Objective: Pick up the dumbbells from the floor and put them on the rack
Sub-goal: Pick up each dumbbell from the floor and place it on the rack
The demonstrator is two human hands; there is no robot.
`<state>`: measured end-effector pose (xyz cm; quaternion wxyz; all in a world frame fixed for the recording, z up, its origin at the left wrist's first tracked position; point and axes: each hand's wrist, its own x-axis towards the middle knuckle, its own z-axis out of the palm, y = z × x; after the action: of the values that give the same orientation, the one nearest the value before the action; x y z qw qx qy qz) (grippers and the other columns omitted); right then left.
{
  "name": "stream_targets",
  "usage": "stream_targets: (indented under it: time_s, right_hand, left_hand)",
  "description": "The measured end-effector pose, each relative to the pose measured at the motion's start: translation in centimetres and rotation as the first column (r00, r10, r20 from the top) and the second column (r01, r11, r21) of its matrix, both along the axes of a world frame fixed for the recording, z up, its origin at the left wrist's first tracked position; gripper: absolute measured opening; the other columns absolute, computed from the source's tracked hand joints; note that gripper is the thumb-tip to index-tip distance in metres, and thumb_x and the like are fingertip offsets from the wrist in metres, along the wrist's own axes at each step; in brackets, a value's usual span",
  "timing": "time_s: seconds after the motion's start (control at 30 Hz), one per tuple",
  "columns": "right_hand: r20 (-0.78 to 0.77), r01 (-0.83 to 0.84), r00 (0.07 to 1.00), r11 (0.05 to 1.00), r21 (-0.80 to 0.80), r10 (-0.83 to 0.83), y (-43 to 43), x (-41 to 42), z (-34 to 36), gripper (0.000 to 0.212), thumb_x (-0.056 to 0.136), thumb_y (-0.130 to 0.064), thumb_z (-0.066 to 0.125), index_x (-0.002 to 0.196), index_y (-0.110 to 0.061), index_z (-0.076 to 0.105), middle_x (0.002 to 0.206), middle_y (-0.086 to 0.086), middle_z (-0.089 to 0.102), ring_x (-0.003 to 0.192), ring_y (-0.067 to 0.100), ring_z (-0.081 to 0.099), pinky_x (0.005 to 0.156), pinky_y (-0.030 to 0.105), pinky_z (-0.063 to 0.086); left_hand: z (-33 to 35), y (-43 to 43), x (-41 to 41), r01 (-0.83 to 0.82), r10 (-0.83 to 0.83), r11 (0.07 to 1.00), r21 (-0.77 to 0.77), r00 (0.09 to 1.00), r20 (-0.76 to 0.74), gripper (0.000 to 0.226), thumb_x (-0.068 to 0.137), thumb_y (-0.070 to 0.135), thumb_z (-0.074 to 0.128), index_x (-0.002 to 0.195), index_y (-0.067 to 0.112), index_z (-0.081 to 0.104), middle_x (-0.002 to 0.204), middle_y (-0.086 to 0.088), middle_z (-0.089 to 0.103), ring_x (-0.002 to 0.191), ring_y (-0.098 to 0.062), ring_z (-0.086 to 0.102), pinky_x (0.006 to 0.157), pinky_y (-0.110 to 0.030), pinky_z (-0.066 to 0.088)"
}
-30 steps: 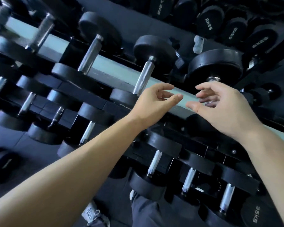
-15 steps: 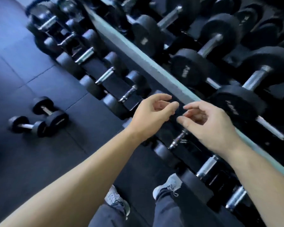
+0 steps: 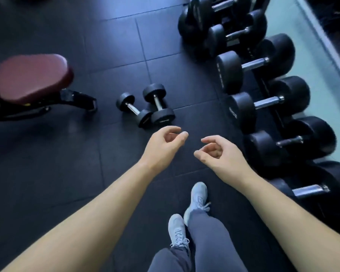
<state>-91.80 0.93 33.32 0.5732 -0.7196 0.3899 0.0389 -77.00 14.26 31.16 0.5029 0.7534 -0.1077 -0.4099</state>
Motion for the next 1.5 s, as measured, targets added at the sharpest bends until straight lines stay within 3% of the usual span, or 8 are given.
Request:
stream_targets:
  time_s: [0.33,0.53,0.77,0.93,1.03,1.17,1.37,1.5]
  right_hand:
    - [-0.053,-0.163,0.984,0.98,0.117,0.17,-3.3,23.5,-12.1,0.044,0.089,-0.037,0.079,0.128,-0.029,0.061,0.099,-0.004,0.075,0.091,0.01,0.074,0.084,0.024,0.056]
    - [-0.117,-0.251,0.956,0.958,0.137,0.268,-5.1,37.5,-25.1,0.051,0.089,-0.04,0.078,0.135,-0.029,0.058,0.097,-0.008,0.072,0.088,0.009,0.071,0.083,0.023,0.052]
    - [-0.181,-0.428,0.876,0.893,0.14,0.448,-3.8,49.6,-42.7,0.068,0.089,-0.048,0.076,0.148,-0.035,0.047,0.109,-0.01,0.07,0.098,0.006,0.07,0.091,0.028,0.055]
    - [-0.208,-0.56,0.798,0.823,0.094,0.566,-3.5,56.7,-54.9,0.085,0.084,-0.051,0.08,0.155,-0.039,0.036,0.118,-0.009,0.064,0.11,0.013,0.066,0.104,0.037,0.054]
    - [-0.258,-0.671,0.689,0.73,0.127,0.678,-3.7,59.1,-59.6,0.099,0.083,-0.049,0.082,0.162,-0.035,0.023,0.12,-0.004,0.064,0.111,0.016,0.066,0.103,0.033,0.052]
    - [-0.282,-0.74,0.591,0.647,0.185,0.756,-4.0,59.8,-63.0,0.107,0.081,-0.043,0.086,0.163,-0.035,0.019,0.108,0.002,0.071,0.1,0.019,0.072,0.098,0.035,0.056]
    - [-0.123,-0.739,0.604,0.611,0.284,0.787,-4.0,58.5,-65.5,0.089,0.081,-0.02,0.088,0.153,-0.039,0.038,0.08,-0.039,0.069,0.076,-0.01,0.067,0.08,0.018,0.054]
    - [-0.104,-0.745,0.604,0.607,0.277,0.79,-3.8,58.4,-65.1,0.088,0.083,-0.017,0.087,0.153,-0.037,0.039,0.077,-0.041,0.067,0.072,-0.01,0.065,0.077,0.015,0.052]
  left_hand:
    - [-12.1,-0.6,19.9,-0.194,0.206,0.966,0.168,0.977,-0.055,0.064,0.071,0.065,0.069,0.119,0.022,0.07,0.102,0.003,0.081,0.097,-0.014,0.079,0.102,-0.05,0.058]
    - [-25.1,-0.4,32.4,-0.305,0.336,0.919,0.252,0.937,-0.093,0.024,0.1,0.034,0.068,0.116,0.016,0.067,0.108,-0.005,0.076,0.092,-0.018,0.077,0.102,-0.052,0.058]
    - [-42.5,2.7,41.4,-0.287,0.367,0.88,0.38,0.917,-0.157,0.073,0.084,0.058,0.067,0.143,0.018,0.053,0.104,0.01,0.072,0.108,-0.019,0.074,0.105,-0.051,0.056]
    - [-54.3,2.4,46.5,-0.245,0.335,0.895,0.372,0.92,-0.201,0.104,0.065,0.076,0.062,0.15,0.019,0.047,0.126,0.002,0.07,0.12,-0.02,0.068,0.107,-0.049,0.055]
    - [-59.5,1.4,48.3,-0.259,0.341,0.907,0.333,0.915,-0.217,0.082,0.07,0.071,0.067,0.135,0.023,0.062,0.127,0.001,0.073,0.118,-0.021,0.07,0.105,-0.05,0.056]
    - [-62.2,-0.3,48.3,-0.358,0.406,0.911,0.203,0.865,-0.294,0.035,0.092,0.032,0.077,0.124,0.02,0.066,0.114,0.004,0.075,0.107,-0.014,0.073,0.103,-0.038,0.056]
    - [-64.4,-0.5,47.6,-0.456,0.459,0.885,0.098,0.817,-0.349,0.042,0.087,0.012,0.08,0.125,0.005,0.062,0.108,-0.009,0.078,0.093,-0.029,0.08,0.09,-0.047,0.064]
    - [-64.6,-0.3,47.5,-0.445,0.448,0.891,0.088,0.835,-0.321,0.048,0.078,0.022,0.081,0.121,0.01,0.064,0.109,-0.011,0.077,0.102,-0.034,0.078,0.096,-0.054,0.061]
